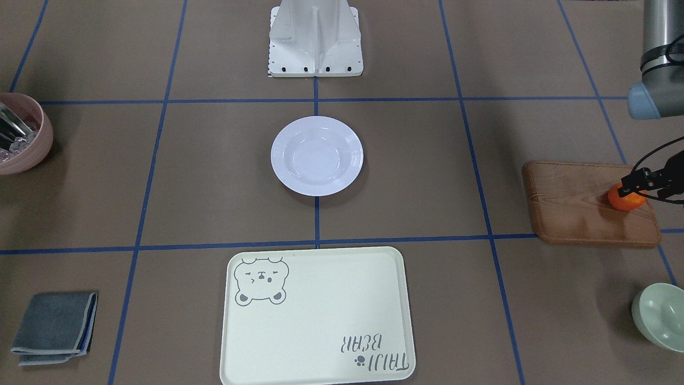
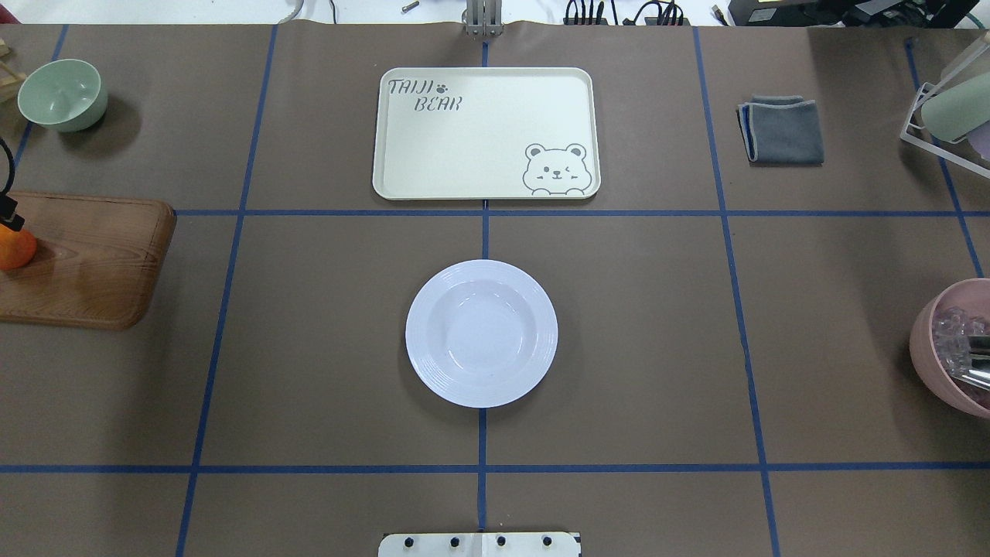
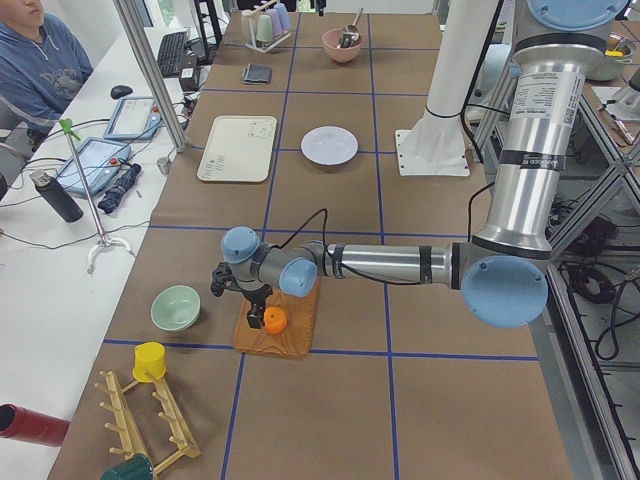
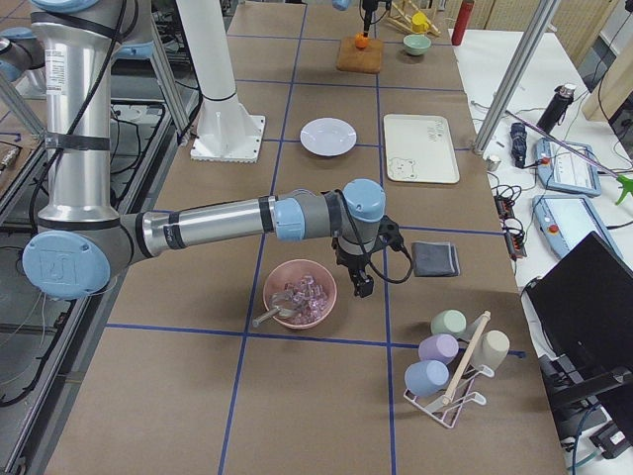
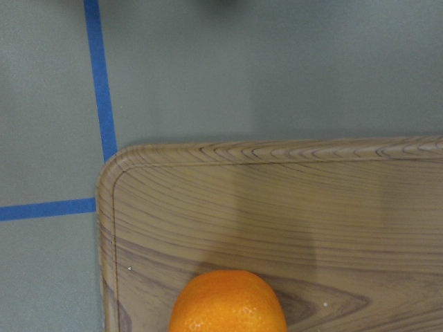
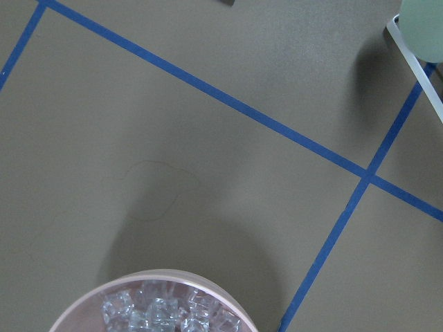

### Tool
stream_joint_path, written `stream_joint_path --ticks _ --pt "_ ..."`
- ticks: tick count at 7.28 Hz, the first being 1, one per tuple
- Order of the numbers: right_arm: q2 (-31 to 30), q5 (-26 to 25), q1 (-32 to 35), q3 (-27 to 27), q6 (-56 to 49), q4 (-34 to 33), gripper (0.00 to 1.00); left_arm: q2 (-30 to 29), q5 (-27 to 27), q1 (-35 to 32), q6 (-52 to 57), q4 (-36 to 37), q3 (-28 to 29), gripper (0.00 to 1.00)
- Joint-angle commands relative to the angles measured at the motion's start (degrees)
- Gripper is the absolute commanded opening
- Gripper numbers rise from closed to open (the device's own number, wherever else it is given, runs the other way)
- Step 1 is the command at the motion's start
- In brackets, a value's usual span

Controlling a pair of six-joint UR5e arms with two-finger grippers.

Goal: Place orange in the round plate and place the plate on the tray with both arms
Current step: 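Lower the left gripper onto the orange on the wooden tray and grasp it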

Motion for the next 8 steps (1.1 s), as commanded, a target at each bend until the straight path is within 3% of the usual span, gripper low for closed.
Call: stream_joint_path --ticks 1,8 --pt "0.00 -0.04 -0.25 -0.42 -0.31 0.07 1.00 -0.09 0.73 1.10 -0.51 -3.31 3.09 0.98" --pt "0.00 -0.04 -0.69 -0.42 -0.31 0.07 1.00 0.00 0.73 2.86 -0.69 -3.23 3.89 0.98"
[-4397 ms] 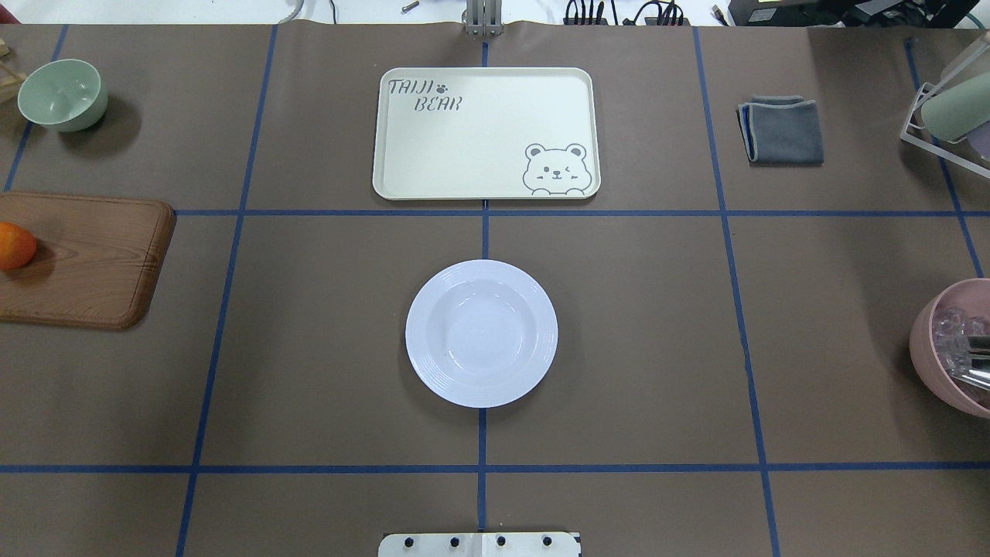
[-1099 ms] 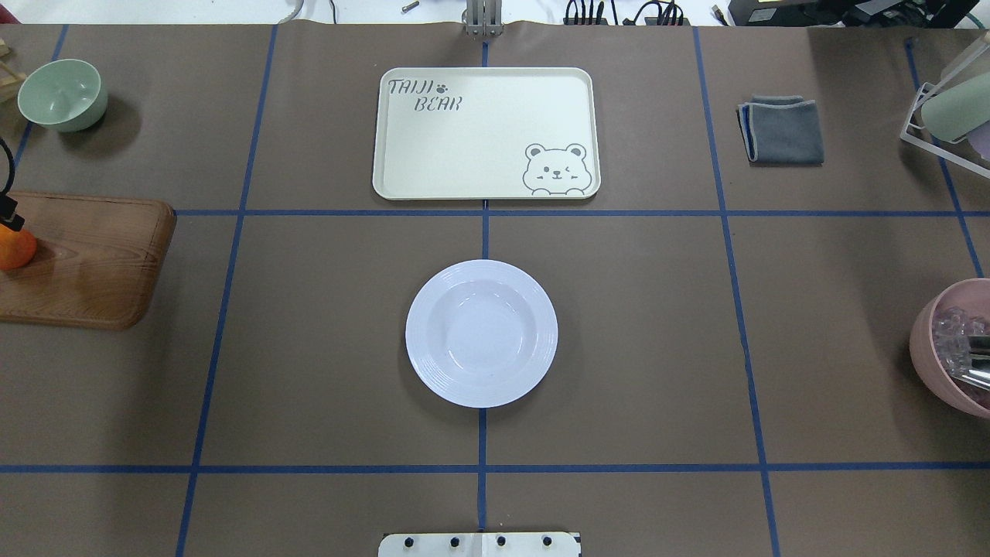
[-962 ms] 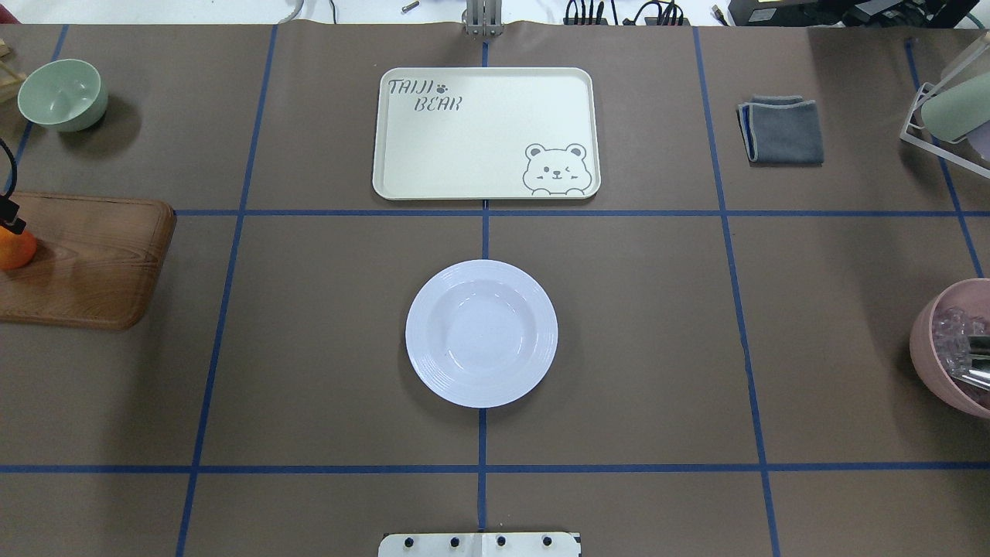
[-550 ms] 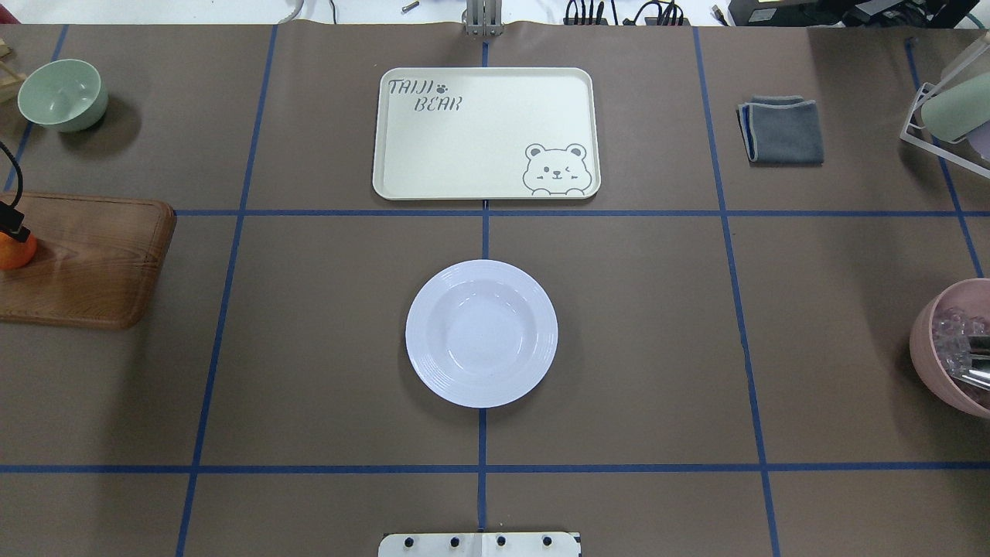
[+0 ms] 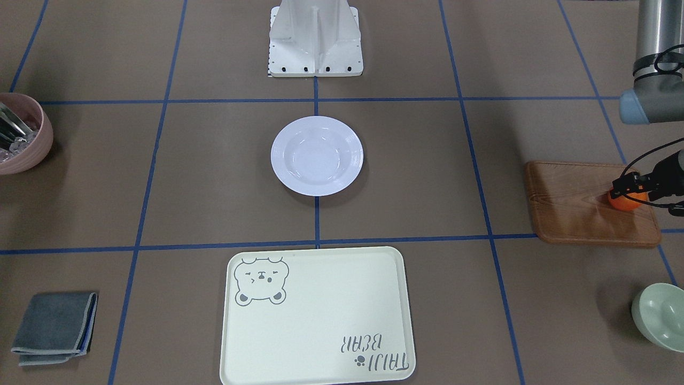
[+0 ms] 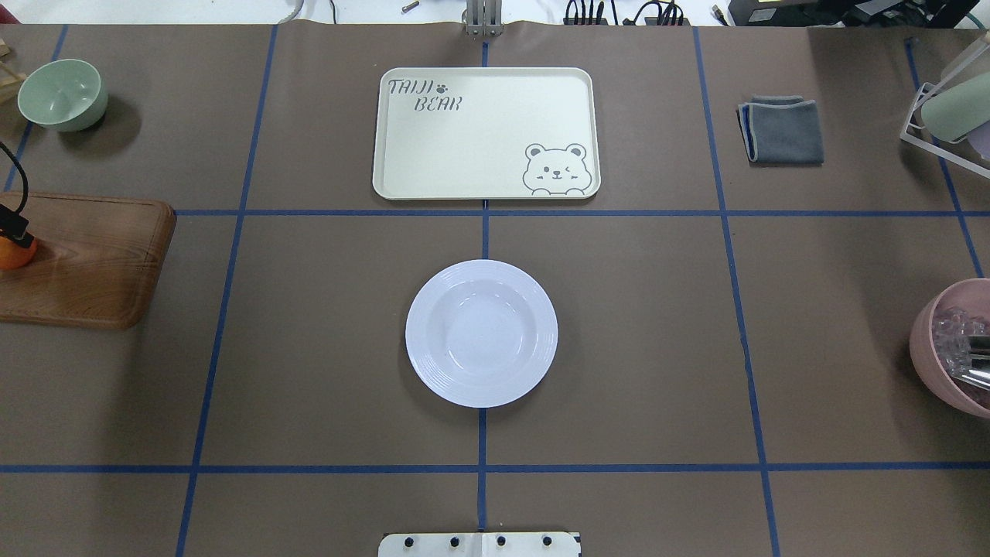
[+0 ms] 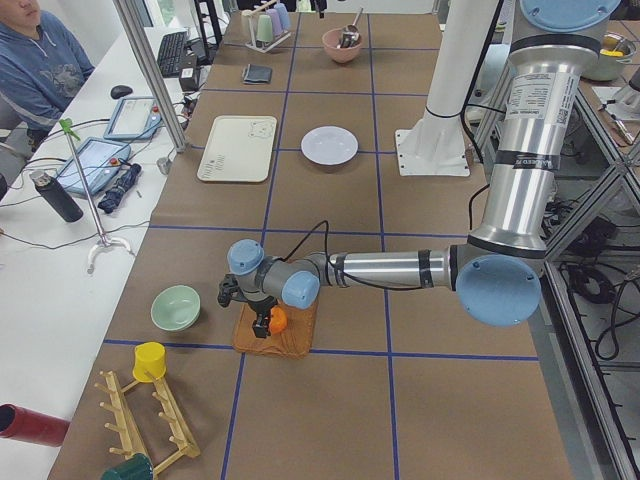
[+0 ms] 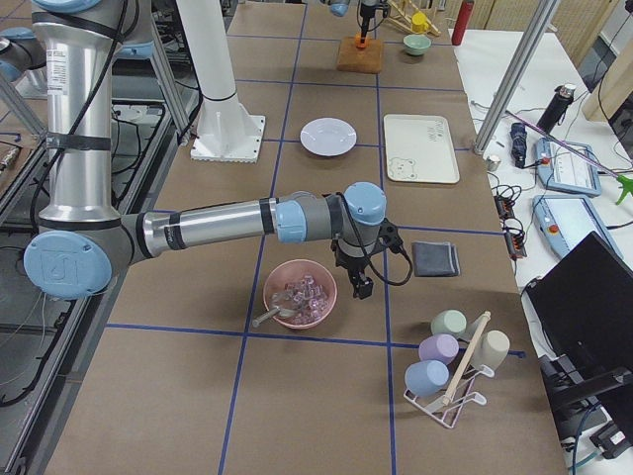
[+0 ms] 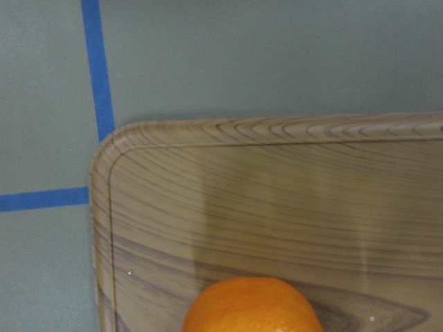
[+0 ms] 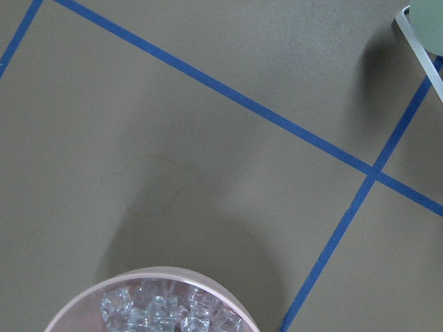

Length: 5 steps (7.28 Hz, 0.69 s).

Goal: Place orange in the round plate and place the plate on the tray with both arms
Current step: 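Lower the left gripper onto the orange on the wooden tray and grasp it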

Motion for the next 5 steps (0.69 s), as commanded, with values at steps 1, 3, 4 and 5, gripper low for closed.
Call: stream_joint_path --ticks 1,3,4,5 --pt "0.00 -0.01 -0.25 -0.09 0.12 0.00 1.00 0.00 0.00 1.23 0.06 -0.06 0.60 0.98" --pt "0.00 -0.01 -0.60 -0.09 0.30 0.00 1.00 -0.09 0.00 1.32 0.15 -0.14 0.78 0.51" --pt "0.00 -0.01 -0.77 -0.09 0.39 0.00 1.00 -0.09 0.00 1.32 0.06 -0.06 0.60 0.01" --pt "0.09 -0.01 -0.86 -0.09 0.56 0.00 1.00 -1.04 -0.35 1.32 -0.29 0.29 -0.18 0.00"
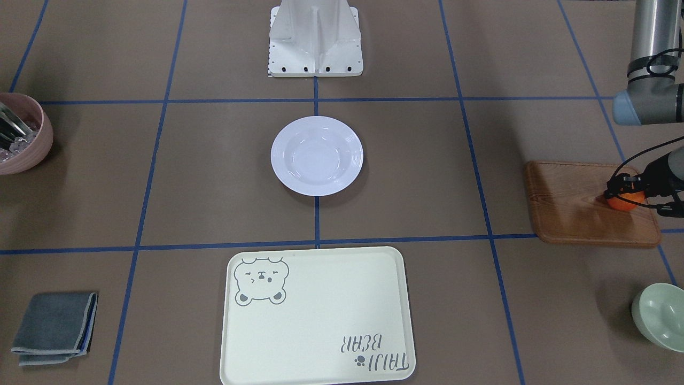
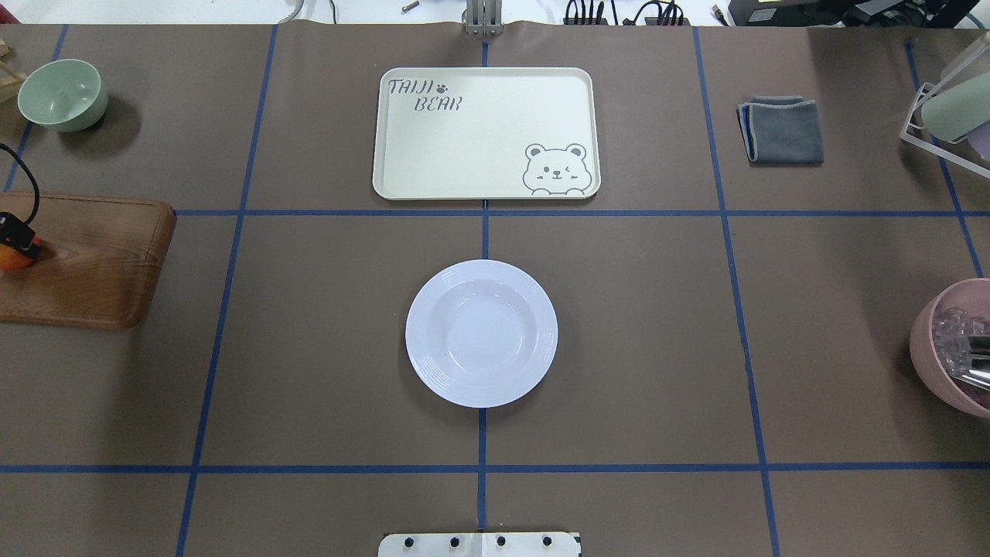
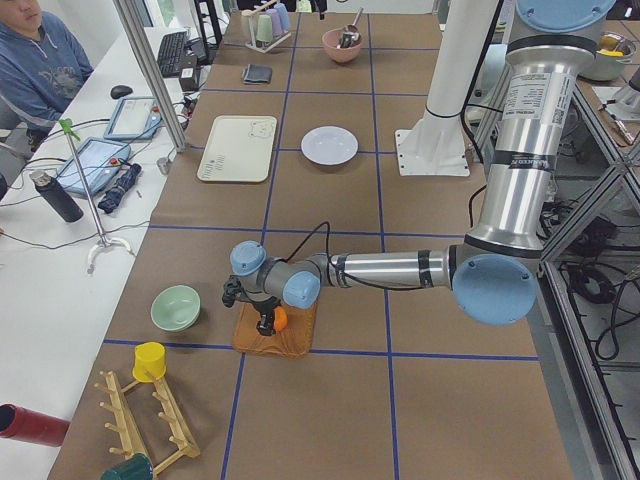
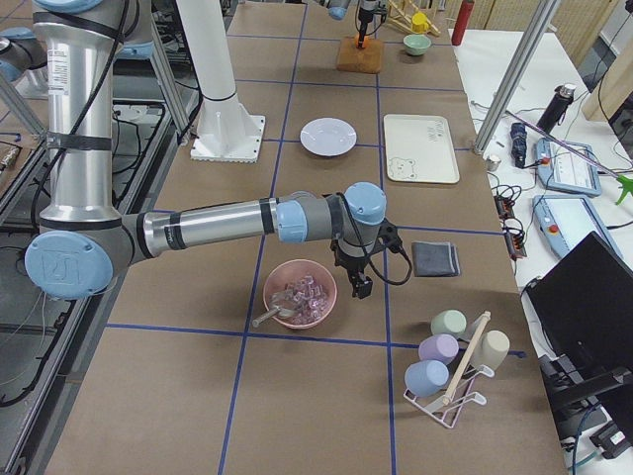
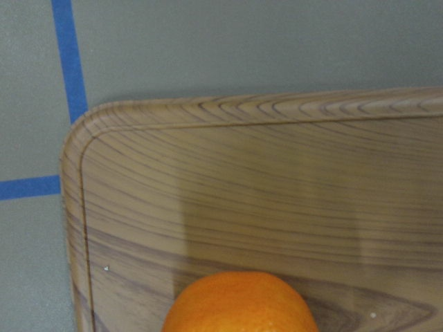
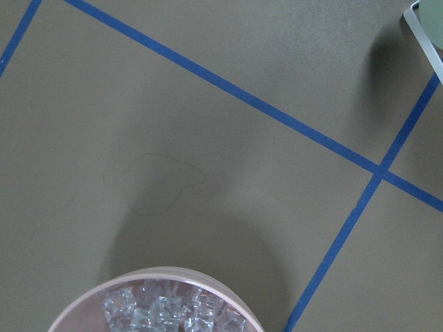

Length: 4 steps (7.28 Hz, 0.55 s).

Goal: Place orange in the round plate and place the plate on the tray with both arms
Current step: 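Lower the left gripper onto the orange on the wooden tray and grasp it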

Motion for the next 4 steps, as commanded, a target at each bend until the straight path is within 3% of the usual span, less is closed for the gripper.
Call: stream_joint_path --ticks 1,3,4 --pt "0.42 0.00 -0.77 0.00 1.32 0.00 1.00 -3.27 -2.02 0.03 -4.65 3.18 -3.18 0.00" --pt "1.83 3.85 -2.09 0.00 5.79 0.43 1.00 -9.34 -4.15 3.34 -19.49 14.84 -13.61 0.00" --pt "2.10 4.13 -3.58 0.00 10.68 3.92 1.00 -11.71 -4.06 6.85 -26.51 18.20 -18.28 0.00"
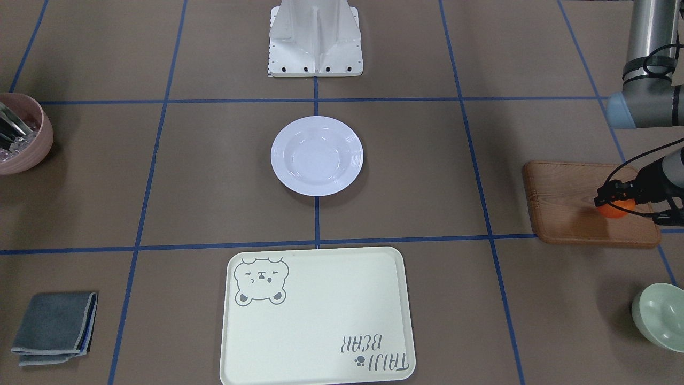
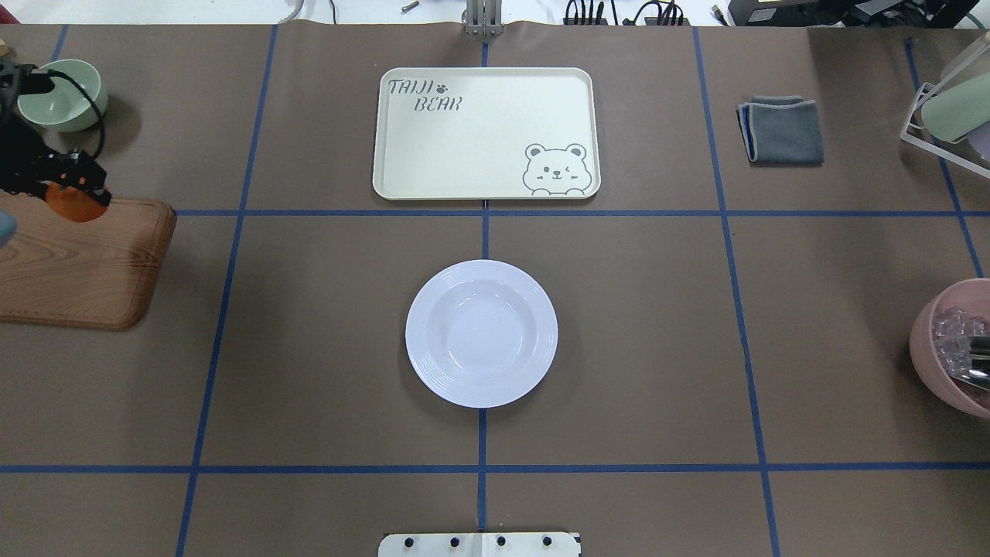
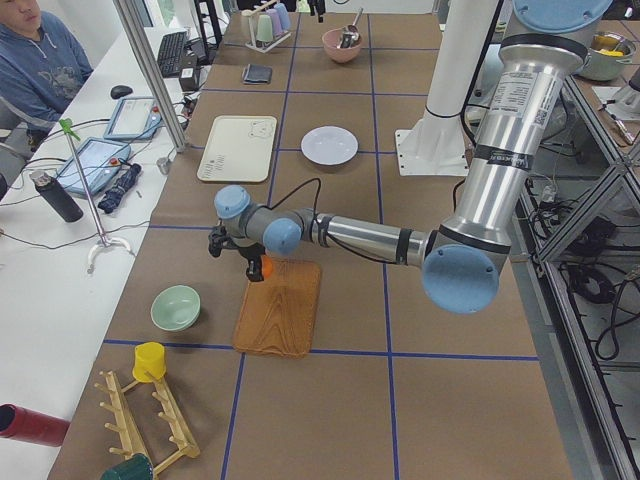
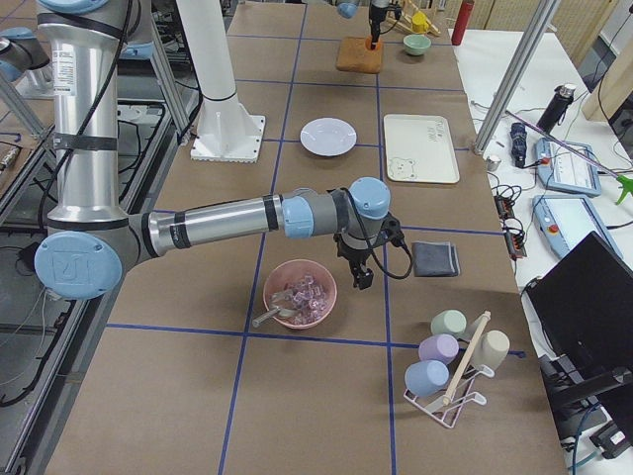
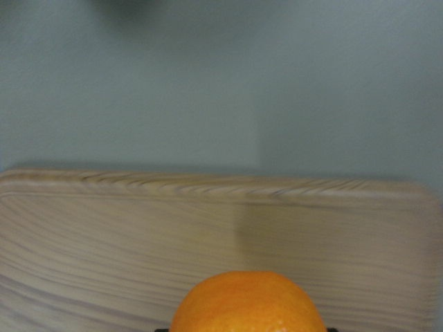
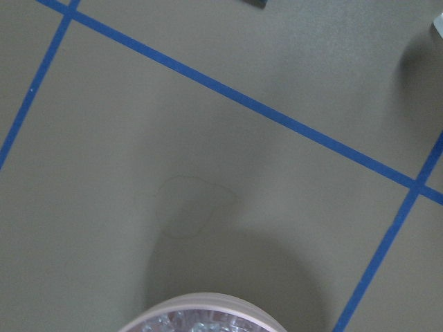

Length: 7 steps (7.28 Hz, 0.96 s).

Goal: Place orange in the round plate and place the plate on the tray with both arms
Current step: 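Carry the orange onto the white plate with left gripper while right arm approaches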

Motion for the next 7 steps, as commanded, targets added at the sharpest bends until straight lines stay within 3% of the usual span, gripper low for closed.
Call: stream_joint_path --ticks 1,3,4,6,7 --pt "0.51 1.16 -4.08 -0.17 13.18 9.48 1.00 -7.39 -0.13 7.74 -17.90 7.09 -8.82 0.00" --pt "0.77 0.64 -12.59 -0.17 34.42 23.98 1.00 -18.01 3.88 20.46 -38.11 7.19 -8.41 0.00" --pt "1.82 -0.24 -16.54 -0.09 43.32 29.61 1.00 -22.68 10.09 25.49 -42.47 7.19 -6.93 0.00" --pt "4.80 -4.09 -23.49 0.00 56.97 36.06 1.00 -32.08 15.94 31.85 -46.11 6.58 2.79 0.00" --pt "7.60 -6.99 -27.18 0.26 63.12 36.43 1.00 -32.91 16.91 34.82 -47.25 6.14 4.24 0.00"
